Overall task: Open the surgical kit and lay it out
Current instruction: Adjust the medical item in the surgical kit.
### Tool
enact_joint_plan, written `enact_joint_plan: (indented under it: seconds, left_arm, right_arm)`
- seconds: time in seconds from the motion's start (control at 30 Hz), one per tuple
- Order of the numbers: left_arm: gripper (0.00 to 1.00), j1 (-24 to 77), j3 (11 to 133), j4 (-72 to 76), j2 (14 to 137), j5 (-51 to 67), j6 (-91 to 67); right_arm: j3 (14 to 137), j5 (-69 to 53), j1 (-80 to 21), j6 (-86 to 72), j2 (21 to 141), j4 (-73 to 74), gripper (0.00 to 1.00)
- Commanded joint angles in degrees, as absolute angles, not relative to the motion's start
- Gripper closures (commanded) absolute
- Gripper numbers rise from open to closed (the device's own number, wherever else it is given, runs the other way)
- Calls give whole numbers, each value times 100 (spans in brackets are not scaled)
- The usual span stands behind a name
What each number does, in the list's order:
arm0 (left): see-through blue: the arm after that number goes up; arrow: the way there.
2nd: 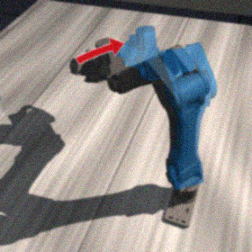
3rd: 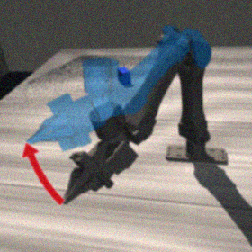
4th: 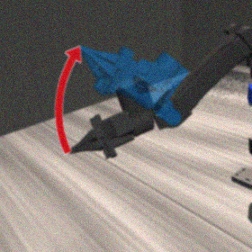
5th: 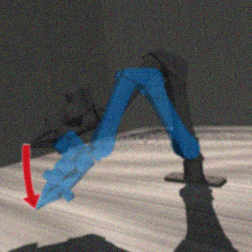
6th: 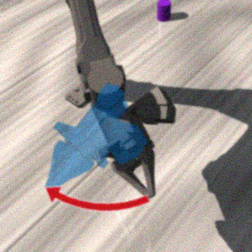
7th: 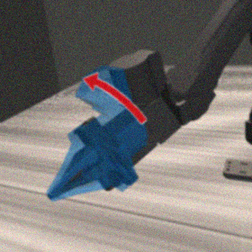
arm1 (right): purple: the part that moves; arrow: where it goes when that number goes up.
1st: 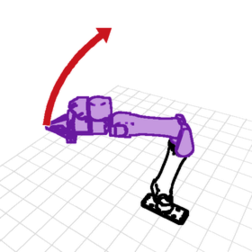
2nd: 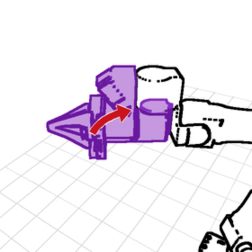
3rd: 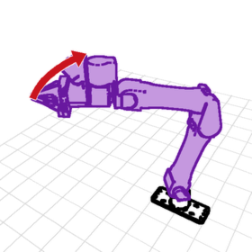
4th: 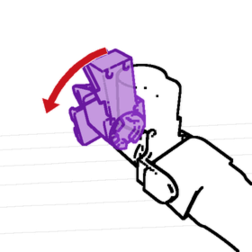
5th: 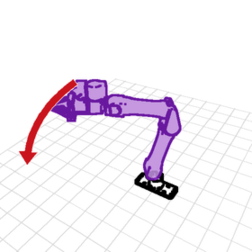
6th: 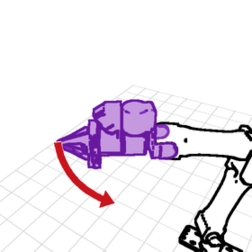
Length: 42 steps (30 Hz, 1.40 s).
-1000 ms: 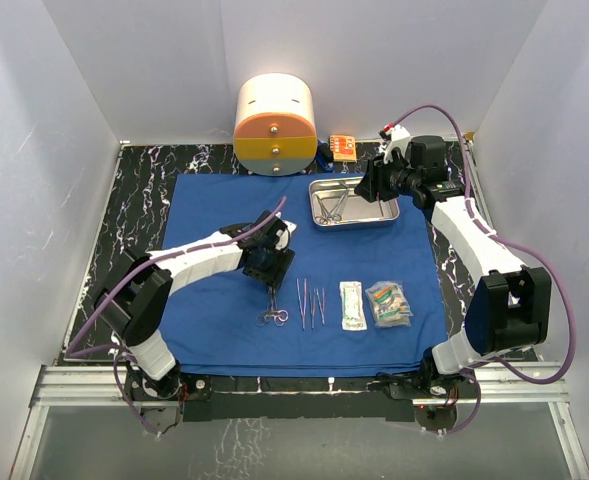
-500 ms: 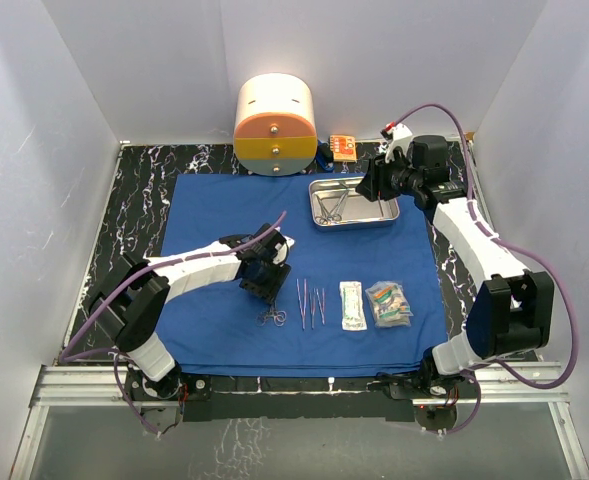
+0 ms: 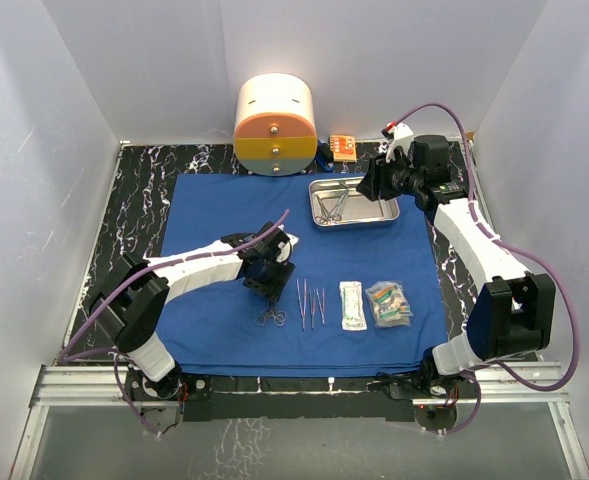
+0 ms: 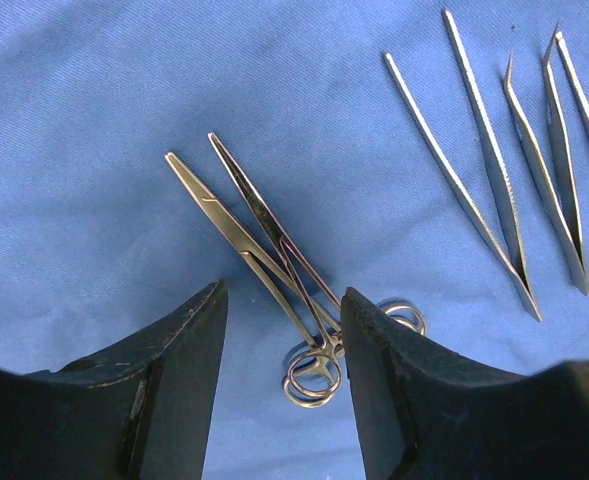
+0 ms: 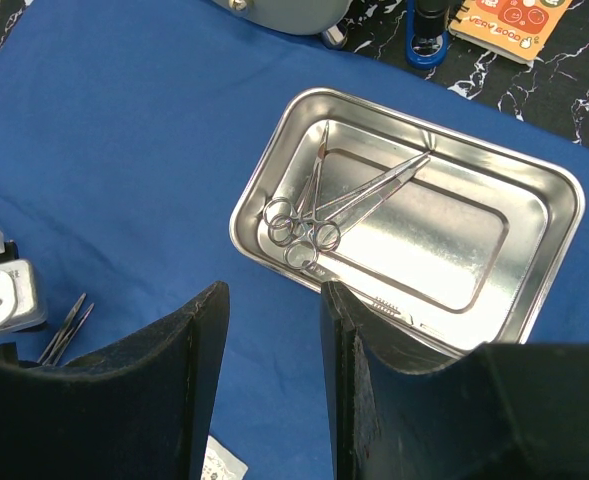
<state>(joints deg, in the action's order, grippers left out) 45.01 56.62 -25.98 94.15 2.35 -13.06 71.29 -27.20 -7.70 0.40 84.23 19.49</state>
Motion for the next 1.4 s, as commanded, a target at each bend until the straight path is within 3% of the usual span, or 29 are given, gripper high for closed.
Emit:
enact_joint_plan:
  seconds: [0.0, 0.63, 1.37]
  left_arm:
    - [51, 4526, 5968, -2733, 9261, 189, -1294]
    - [54, 4596, 5820, -2631, 9652, -102, -1109]
    - [64, 4594, 5676, -2571, 9558, 36, -1159]
  right_arm:
    - [7140, -2765, -728, 94, 8327, 1764, 60]
    - [7132, -2918, -729, 53, 8332, 1764, 60]
    - [7117, -2918, -729, 68, 8288, 1783, 60]
